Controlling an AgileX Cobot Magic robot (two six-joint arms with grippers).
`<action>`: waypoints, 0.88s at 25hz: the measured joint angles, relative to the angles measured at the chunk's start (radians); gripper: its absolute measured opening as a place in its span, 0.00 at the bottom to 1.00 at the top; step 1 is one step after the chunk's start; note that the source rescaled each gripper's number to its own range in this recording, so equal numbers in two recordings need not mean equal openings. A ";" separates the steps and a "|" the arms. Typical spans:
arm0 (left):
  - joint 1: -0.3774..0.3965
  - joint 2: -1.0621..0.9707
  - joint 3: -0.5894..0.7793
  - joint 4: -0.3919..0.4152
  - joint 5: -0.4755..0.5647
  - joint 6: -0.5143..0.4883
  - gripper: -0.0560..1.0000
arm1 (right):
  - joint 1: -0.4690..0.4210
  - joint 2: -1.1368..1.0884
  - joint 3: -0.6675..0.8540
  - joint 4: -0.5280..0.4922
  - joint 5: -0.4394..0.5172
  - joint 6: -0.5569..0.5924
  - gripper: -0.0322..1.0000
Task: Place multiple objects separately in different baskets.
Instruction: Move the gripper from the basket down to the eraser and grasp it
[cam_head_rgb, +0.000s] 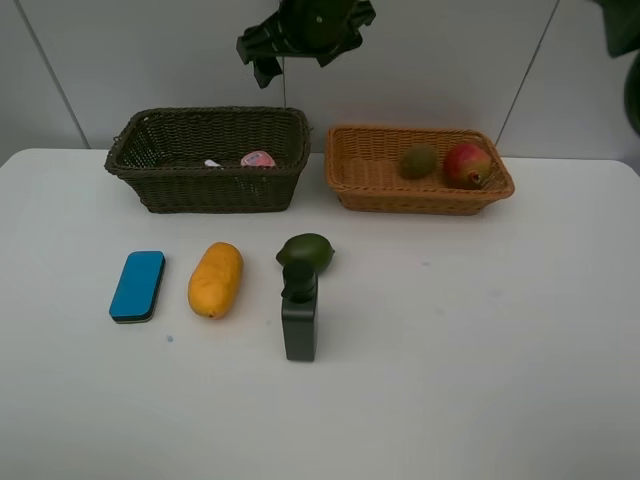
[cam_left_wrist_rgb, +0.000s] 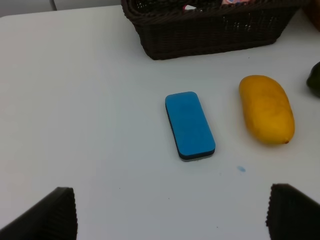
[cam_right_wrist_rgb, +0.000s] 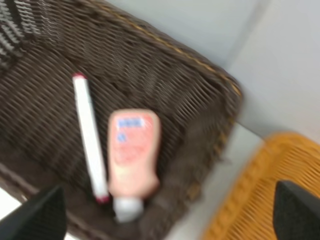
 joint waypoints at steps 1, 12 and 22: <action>0.000 0.000 0.000 0.000 0.000 0.000 1.00 | 0.002 -0.015 0.000 -0.016 0.028 0.008 1.00; 0.000 0.000 0.000 0.000 0.000 0.000 1.00 | 0.022 -0.168 0.122 -0.046 0.234 0.011 1.00; 0.000 0.000 0.000 0.000 0.000 0.000 1.00 | 0.022 -0.444 0.472 -0.047 0.230 -0.042 1.00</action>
